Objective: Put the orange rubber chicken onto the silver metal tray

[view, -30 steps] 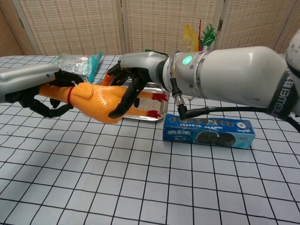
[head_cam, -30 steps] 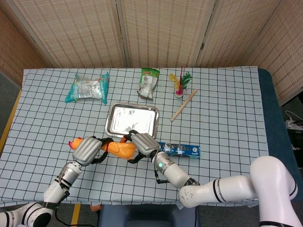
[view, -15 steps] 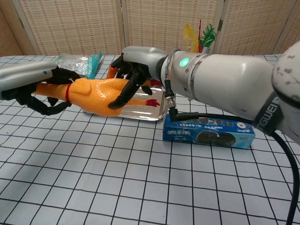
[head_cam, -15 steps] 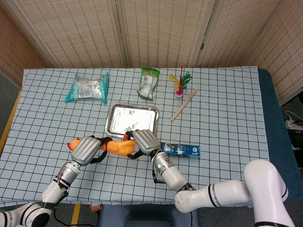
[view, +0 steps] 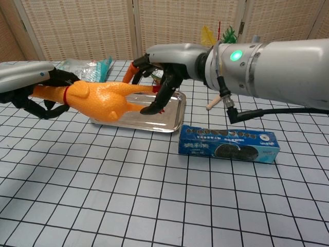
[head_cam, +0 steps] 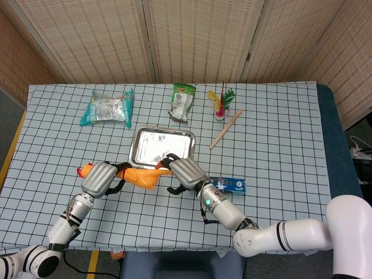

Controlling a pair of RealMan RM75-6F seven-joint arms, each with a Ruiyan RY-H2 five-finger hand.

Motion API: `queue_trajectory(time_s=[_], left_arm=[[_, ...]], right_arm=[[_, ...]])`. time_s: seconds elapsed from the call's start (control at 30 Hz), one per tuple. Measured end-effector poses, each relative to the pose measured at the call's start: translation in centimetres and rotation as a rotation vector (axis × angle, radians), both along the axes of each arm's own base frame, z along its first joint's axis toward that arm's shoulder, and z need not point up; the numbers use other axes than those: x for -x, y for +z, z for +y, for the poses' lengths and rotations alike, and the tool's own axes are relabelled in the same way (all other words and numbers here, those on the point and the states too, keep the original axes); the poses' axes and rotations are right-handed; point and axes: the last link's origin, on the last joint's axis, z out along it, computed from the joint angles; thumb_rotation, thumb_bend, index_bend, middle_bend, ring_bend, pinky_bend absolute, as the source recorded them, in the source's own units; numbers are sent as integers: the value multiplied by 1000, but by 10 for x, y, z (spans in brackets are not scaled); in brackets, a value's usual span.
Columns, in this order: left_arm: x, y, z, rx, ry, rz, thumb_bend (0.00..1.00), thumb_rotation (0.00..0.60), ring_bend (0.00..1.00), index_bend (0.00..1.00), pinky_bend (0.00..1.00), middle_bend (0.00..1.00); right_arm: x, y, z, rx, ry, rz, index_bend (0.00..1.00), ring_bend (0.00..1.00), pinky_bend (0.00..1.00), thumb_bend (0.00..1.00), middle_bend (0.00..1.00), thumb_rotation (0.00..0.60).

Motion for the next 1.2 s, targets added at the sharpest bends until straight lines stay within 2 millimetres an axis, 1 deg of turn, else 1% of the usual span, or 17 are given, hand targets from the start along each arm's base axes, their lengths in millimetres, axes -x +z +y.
queue_trajectory(time_s=[0.07, 0.13, 0.27, 0.37, 0.47, 0.5, 0.6, 0.7, 0.8, 0.93, 1.03, 1.1, 1.13, 1.2], left_arm=[[1, 1, 4, -7, -1, 2, 820, 600, 595, 805, 503, 765], [3, 3, 9, -13, 3, 1, 820, 600, 600, 806, 503, 765], [6, 3, 22, -12, 23, -6, 819, 600, 600, 806, 500, 765], [6, 1, 34, -11, 28, -11, 816, 600, 600, 806, 498, 766], [2, -6, 46, -1, 28, -22, 814, 600, 600, 807, 497, 766], [1, -8, 50, 4, 28, -26, 814, 600, 600, 806, 498, 767], [-3, -19, 61, 19, 25, -35, 815, 600, 600, 806, 498, 766], [-8, -33, 70, 40, 24, -46, 813, 600, 600, 806, 496, 767], [-14, -48, 79, 59, 19, -53, 804, 600, 600, 807, 492, 766], [-22, -65, 94, 72, 15, -67, 790, 600, 600, 806, 491, 766], [-26, -74, 105, 69, 20, -79, 777, 600, 600, 800, 490, 763], [-27, -78, 111, 64, 28, -88, 755, 600, 595, 778, 489, 752], [-27, -81, 115, 61, 34, -94, 729, 600, 579, 737, 485, 725], [-26, -84, 121, 59, 46, -104, 657, 600, 505, 595, 465, 617]], right_arm=[[10, 14, -3, 33, 3, -10, 0, 0, 0, 124, 0, 600], [23, 32, -4, 78, 9, -13, 0, 0, 0, 123, 0, 600], [54, 64, 4, 173, 24, -8, 0, 0, 0, 123, 0, 600], [84, 89, 18, 247, 36, 0, 0, 0, 0, 123, 0, 600], [120, 115, 40, 317, 22, 0, 0, 0, 0, 123, 0, 600], [136, 124, 51, 339, 3, -7, 0, 0, 0, 123, 0, 600], [171, 145, 72, 379, -60, -28, 0, 0, 0, 123, 0, 600], [201, 160, 84, 409, -102, -2, 0, 0, 0, 123, 0, 600], [219, 167, 86, 420, -122, 31, 0, 0, 0, 123, 0, 600], [232, 167, 84, 401, -152, 59, 0, 0, 0, 123, 0, 600], [242, 167, 81, 393, -178, 74, 0, 0, 0, 123, 0, 600], [248, 168, 80, 392, -193, 79, 0, 0, 0, 123, 0, 600], [250, 168, 79, 392, -198, 82, 0, 0, 0, 123, 0, 600], [254, 170, 77, 397, -207, 83, 0, 0, 0, 123, 0, 600]])
